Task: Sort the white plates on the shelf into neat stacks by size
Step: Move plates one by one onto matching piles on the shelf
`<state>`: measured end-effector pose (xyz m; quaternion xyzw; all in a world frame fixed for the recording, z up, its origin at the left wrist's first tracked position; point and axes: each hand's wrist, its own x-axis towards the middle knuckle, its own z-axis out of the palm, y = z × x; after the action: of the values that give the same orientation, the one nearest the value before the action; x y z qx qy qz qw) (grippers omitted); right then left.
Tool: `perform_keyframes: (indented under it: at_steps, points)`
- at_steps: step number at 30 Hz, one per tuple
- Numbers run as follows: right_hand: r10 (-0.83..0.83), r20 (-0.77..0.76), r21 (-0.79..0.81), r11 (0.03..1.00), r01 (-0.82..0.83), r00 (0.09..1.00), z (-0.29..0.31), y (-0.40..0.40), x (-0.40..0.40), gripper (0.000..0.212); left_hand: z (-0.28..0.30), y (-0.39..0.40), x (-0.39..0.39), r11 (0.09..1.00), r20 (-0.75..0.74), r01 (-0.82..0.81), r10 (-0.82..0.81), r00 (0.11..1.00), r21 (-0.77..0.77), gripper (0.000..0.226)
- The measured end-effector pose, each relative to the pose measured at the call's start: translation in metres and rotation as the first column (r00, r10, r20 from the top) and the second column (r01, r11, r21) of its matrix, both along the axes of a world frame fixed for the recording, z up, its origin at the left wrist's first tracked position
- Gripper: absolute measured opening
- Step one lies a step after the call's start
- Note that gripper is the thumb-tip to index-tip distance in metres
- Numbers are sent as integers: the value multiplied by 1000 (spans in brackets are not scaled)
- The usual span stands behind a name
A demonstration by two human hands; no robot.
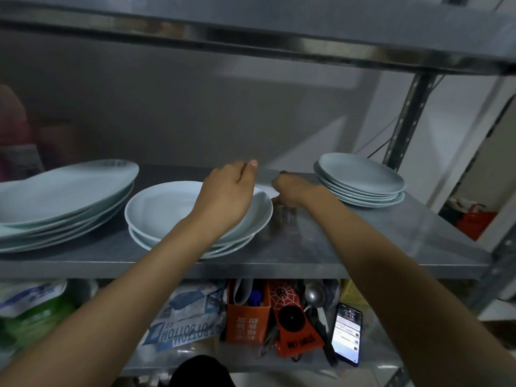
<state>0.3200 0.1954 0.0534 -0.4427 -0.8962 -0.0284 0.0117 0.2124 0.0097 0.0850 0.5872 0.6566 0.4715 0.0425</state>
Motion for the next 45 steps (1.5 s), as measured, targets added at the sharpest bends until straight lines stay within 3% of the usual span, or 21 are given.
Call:
perform_keyframes:
  at_steps: [5, 16, 21, 25, 28, 32, 38, 45]
  points:
    - [2, -9, -7, 1000, -2, 1000, 5, -6, -3, 35, 0, 2, 0, 1000, 12, -1, 1, 1000, 1, 46]
    - [147, 257, 246, 946, -212, 955, -23, -22, 5, 53, -5, 4, -5, 1000, -15, -17, 17, 1000, -7, 48]
    - [125, 265, 291, 935, -203, 956, -19, -26, -1, 54, -5, 4, -7, 1000, -33, -21, 21, 999, 3, 46]
    - [95, 269, 296, 939, -177, 958, -11, -28, -7, 67, -10, 4, -11, 1000, -85, -12, 14, 996, 25, 44]
    - [54, 221, 293, 949, -119, 974, -8, -23, -12, 67, -7, 4, -12, 1000, -102, 21, -21, 995, -1, 45]
    - [4, 235, 381, 920, -96, 972, -4, -20, -10, 38, -3, 4, -18, 999, -112, 41, -43, 993, -15, 48]
    - [-42, 155, 478, 877, -38, 987, -5, -21, -12, 34, -8, 3, -25, 998, -88, 49, -51, 995, -29, 42]
    - [-40, -121, 476, 875, 93, 992, 24, -16, -15, 21, -7, 1, -31, 997, -92, 74, -77, 993, -38, 35]
